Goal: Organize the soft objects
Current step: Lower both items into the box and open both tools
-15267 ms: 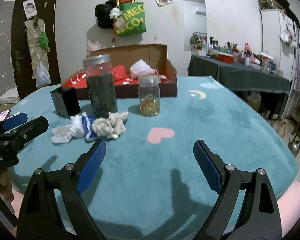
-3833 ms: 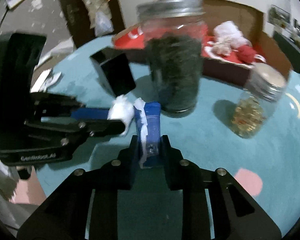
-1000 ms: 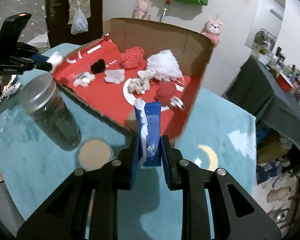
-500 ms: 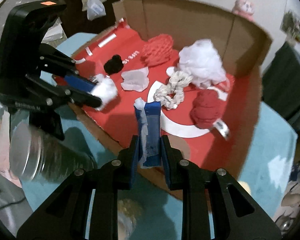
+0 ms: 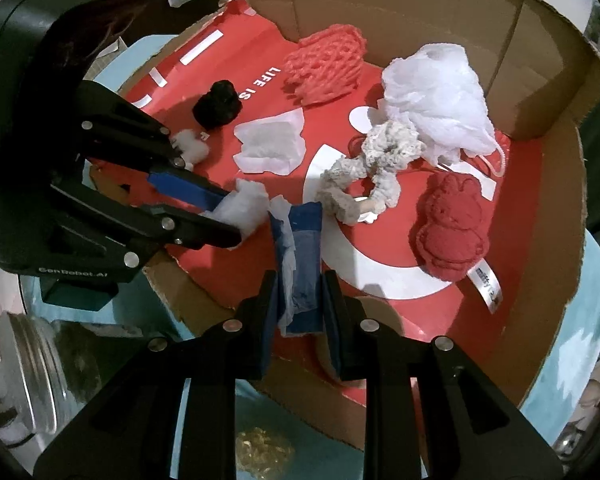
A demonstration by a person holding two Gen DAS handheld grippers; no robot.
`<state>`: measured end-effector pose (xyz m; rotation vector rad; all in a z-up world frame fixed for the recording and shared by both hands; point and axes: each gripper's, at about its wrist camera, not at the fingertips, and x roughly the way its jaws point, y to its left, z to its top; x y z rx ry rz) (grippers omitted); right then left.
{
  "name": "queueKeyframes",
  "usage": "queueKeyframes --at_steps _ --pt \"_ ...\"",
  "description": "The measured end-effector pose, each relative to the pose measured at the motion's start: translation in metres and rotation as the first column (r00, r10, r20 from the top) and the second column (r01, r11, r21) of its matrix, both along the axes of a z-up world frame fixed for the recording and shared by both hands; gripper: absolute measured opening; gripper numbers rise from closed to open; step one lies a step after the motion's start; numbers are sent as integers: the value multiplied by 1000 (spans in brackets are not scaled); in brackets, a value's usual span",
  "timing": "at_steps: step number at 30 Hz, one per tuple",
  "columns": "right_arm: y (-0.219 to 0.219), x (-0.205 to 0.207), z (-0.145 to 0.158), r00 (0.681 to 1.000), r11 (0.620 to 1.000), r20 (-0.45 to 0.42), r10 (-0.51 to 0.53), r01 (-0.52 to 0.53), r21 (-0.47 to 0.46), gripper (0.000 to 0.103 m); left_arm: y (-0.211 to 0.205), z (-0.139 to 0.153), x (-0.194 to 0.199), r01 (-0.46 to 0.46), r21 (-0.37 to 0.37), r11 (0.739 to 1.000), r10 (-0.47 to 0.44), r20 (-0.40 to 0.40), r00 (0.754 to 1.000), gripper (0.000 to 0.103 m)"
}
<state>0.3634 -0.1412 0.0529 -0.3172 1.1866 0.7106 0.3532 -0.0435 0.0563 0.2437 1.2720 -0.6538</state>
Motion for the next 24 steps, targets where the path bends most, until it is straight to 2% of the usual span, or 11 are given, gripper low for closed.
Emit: queueKeyframes --at_steps 7,14,24 --pt "8 6 -9 1000 1000 -21 -6 6 -21 22 4 -3 7 -13 4 1000 13 -10 1000 18" --pt "10 5 -10 1000 999 -7 -2 2 -35 22 8 -6 14 -20 6 1000 20 -19 1000 19" --pt "17 3 -15 1000 998 -2 4 -4 -67 22 17 -3 11 -35 13 999 35 -10 999 28"
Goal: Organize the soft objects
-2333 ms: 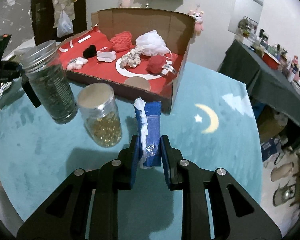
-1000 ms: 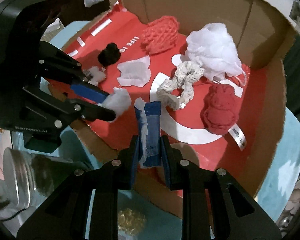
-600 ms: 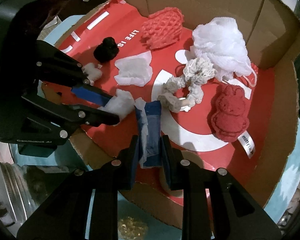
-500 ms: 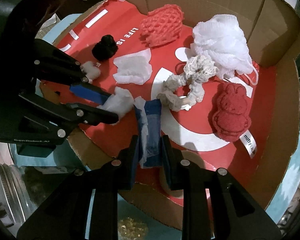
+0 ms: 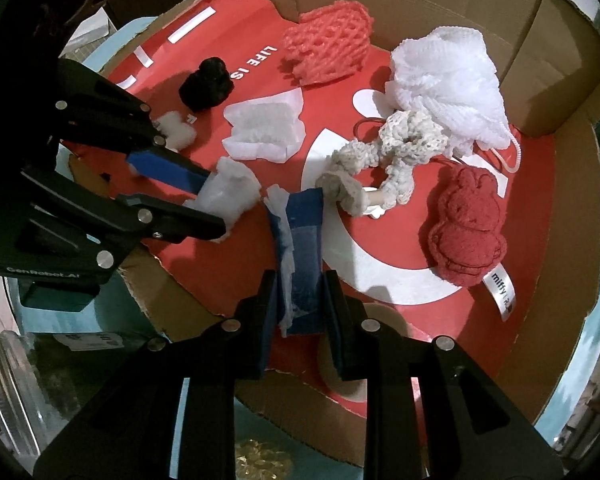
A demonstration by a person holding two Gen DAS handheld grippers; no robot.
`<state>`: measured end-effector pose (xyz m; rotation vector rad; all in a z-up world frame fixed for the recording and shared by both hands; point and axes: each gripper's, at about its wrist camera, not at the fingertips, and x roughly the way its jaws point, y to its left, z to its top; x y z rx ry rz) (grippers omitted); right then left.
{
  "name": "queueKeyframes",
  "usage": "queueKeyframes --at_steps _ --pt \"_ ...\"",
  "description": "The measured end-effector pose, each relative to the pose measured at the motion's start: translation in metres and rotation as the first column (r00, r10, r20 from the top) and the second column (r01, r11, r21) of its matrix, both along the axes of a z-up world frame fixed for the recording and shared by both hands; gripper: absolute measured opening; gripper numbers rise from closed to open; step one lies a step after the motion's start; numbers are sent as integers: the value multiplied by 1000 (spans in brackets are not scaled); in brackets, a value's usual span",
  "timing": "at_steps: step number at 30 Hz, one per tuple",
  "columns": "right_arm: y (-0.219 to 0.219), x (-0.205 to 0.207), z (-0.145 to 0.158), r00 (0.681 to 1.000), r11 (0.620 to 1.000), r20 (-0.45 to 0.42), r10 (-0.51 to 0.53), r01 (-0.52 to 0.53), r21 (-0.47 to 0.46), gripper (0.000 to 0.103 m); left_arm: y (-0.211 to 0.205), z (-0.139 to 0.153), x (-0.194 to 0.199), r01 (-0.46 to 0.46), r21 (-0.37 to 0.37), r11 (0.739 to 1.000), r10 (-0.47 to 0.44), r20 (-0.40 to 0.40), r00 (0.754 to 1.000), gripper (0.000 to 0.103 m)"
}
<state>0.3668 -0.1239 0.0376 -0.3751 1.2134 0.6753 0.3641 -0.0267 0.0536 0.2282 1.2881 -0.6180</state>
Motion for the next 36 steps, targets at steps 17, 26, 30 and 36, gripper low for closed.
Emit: queueKeyframes --at_steps 17,26,30,36 --pt "-9 -12 11 995 996 46 -86 85 15 25 32 51 -47 -112 -89 990 123 136 983 69" --pt "-16 -20 22 984 987 68 -163 162 24 31 40 66 -65 -191 -122 974 212 195 958 76" --pt "-21 -31 34 968 977 134 -213 209 45 71 44 69 -72 -235 -118 965 258 242 935 87" --pt "-38 -45 53 916 930 165 -365 352 107 72 50 68 -79 -304 -93 948 318 312 895 95"
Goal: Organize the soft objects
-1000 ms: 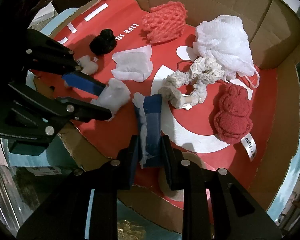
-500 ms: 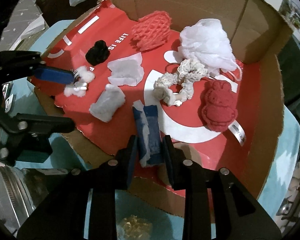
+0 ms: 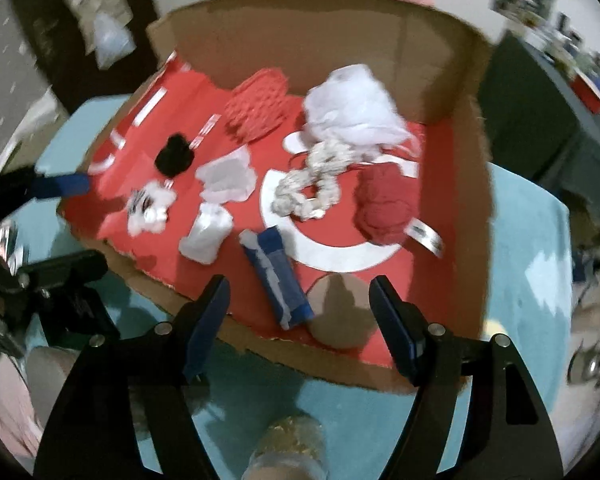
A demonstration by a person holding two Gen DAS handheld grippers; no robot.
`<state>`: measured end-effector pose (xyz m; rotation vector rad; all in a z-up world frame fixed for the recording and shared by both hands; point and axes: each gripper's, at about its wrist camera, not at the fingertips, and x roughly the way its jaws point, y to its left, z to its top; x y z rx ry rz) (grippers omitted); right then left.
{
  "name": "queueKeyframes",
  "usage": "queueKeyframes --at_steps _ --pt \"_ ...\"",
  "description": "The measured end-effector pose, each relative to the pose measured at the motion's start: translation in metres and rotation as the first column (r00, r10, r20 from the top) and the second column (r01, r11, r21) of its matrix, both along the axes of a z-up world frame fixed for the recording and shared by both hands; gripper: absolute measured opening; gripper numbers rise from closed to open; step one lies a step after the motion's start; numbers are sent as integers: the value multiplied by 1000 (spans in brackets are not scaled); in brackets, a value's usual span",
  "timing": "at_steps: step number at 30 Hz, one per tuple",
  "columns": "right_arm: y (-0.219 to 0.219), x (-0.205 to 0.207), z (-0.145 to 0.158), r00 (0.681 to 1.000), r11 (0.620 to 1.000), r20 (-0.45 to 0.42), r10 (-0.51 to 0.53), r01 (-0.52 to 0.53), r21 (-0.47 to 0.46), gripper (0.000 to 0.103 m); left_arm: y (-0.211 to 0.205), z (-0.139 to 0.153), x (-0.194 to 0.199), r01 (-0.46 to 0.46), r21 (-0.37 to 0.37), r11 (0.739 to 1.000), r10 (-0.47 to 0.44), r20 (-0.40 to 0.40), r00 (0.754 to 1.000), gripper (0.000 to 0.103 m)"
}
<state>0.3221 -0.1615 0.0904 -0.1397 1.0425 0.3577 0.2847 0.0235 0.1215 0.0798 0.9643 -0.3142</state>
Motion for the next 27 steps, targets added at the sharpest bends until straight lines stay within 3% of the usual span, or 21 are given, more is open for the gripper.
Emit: queueKeyframes --at_steps 7,11,27 --pt "-10 -17 2 991 992 48 -127 127 -3 76 9 -11 -1 -104 20 994 103 16 995 96" --pt "-12 -17 -4 986 987 64 -157 158 -4 76 14 -17 1 -148 -12 989 148 -7 989 96" --pt "-10 -11 -27 983 984 39 -178 178 -1 76 14 -45 8 -206 40 978 209 -67 976 96"
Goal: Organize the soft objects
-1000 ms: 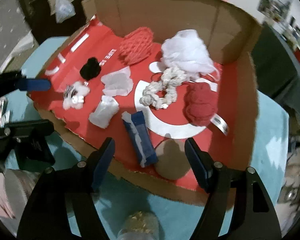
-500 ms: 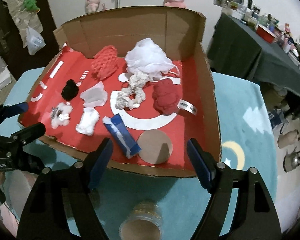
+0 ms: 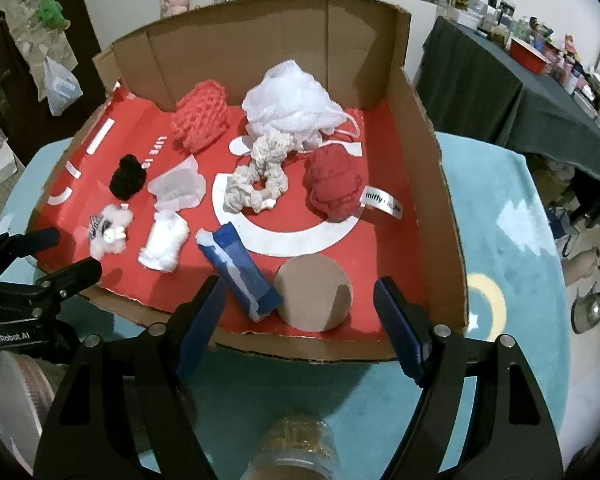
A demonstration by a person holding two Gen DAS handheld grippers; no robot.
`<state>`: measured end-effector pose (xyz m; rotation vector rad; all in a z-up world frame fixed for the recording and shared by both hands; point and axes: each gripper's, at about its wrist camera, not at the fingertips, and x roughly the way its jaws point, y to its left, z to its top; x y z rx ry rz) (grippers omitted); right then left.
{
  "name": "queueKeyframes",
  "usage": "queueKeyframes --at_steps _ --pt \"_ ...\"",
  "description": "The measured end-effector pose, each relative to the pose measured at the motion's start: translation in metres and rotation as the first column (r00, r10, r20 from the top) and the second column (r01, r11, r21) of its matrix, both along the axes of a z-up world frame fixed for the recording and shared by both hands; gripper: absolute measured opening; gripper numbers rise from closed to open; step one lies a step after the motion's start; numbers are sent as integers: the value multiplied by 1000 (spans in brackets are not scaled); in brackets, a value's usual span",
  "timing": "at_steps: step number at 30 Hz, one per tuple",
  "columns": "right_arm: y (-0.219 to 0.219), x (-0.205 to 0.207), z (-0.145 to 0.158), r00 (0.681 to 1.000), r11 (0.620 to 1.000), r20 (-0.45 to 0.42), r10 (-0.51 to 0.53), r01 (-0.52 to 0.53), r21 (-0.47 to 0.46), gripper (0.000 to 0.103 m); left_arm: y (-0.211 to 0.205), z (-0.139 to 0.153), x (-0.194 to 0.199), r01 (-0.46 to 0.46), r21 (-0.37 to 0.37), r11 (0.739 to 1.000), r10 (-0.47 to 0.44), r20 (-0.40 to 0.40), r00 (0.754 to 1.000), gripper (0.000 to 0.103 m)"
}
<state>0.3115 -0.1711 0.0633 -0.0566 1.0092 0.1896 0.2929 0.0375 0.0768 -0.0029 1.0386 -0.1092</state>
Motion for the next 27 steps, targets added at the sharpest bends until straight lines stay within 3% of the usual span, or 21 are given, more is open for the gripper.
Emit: queueKeyframes --at_steps 27 --pt "0 -3 -1 1000 1000 4 4 -4 -12 76 -2 -4 2 -7 47 999 7 -16 1000 96"
